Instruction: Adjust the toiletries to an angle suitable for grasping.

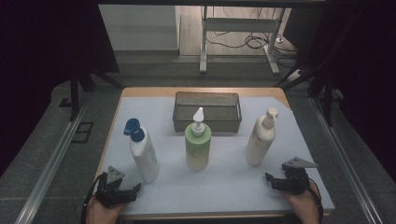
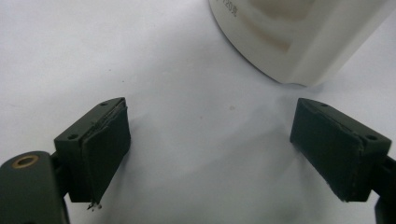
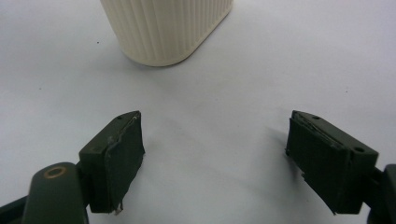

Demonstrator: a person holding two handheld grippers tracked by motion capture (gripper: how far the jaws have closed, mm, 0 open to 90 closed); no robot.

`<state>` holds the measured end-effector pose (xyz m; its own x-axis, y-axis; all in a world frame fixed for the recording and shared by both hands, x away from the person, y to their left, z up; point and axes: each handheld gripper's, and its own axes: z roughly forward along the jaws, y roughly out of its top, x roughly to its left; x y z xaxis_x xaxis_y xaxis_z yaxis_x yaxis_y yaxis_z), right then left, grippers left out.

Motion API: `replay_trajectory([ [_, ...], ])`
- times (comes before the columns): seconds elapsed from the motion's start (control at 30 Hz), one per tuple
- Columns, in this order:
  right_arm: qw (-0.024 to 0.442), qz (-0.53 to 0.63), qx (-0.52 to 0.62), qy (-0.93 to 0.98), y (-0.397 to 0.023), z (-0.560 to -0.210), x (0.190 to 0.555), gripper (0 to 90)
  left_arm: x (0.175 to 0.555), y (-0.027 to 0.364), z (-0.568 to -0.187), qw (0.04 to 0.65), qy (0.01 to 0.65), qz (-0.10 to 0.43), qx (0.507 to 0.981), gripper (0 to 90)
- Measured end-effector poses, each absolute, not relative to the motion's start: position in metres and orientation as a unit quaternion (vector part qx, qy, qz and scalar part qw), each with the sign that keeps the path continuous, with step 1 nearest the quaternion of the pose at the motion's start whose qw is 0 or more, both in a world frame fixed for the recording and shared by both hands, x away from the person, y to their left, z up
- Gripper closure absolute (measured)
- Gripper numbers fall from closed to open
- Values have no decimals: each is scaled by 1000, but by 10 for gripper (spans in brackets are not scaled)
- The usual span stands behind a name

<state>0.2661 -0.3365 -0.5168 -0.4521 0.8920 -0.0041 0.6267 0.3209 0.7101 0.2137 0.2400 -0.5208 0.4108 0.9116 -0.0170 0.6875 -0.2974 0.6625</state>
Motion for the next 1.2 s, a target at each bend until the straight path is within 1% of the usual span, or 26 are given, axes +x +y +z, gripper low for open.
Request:
replay_trajectory([
  [0.27,200,329,482,787,-337,-517,266,170,214,241,-521,306,511,183,782,119],
  [0.3,198,330,480,788,-337,-517,266,151,214,241,-521,306,511,183,783,119],
  [0.33,198,330,480,788,-337,-517,266,151,214,241,-521,305,511,183,783,119],
  [0.37,196,327,475,793,-335,-518,266,128,214,241,-521,305,511,183,783,119],
  [0.8,194,325,476,794,-335,-517,267,133,214,241,-521,305,510,183,783,119],
  [0.9,195,325,480,791,-336,-516,267,162,214,241,-521,305,510,183,783,119],
  [1.07,192,325,486,789,-338,-512,266,273,214,241,-521,306,510,183,783,119],
  [1.1,186,328,487,788,-339,-510,265,326,214,241,-521,306,510,183,783,119],
  [1.13,186,328,487,788,-339,-510,265,326,214,241,-521,306,510,183,783,119],
  [1.17,183,334,486,787,-338,-508,264,364,214,241,-521,306,510,183,783,119],
  [1.2,183,334,486,787,-338,-508,264,364,214,241,-521,306,510,183,783,119],
])
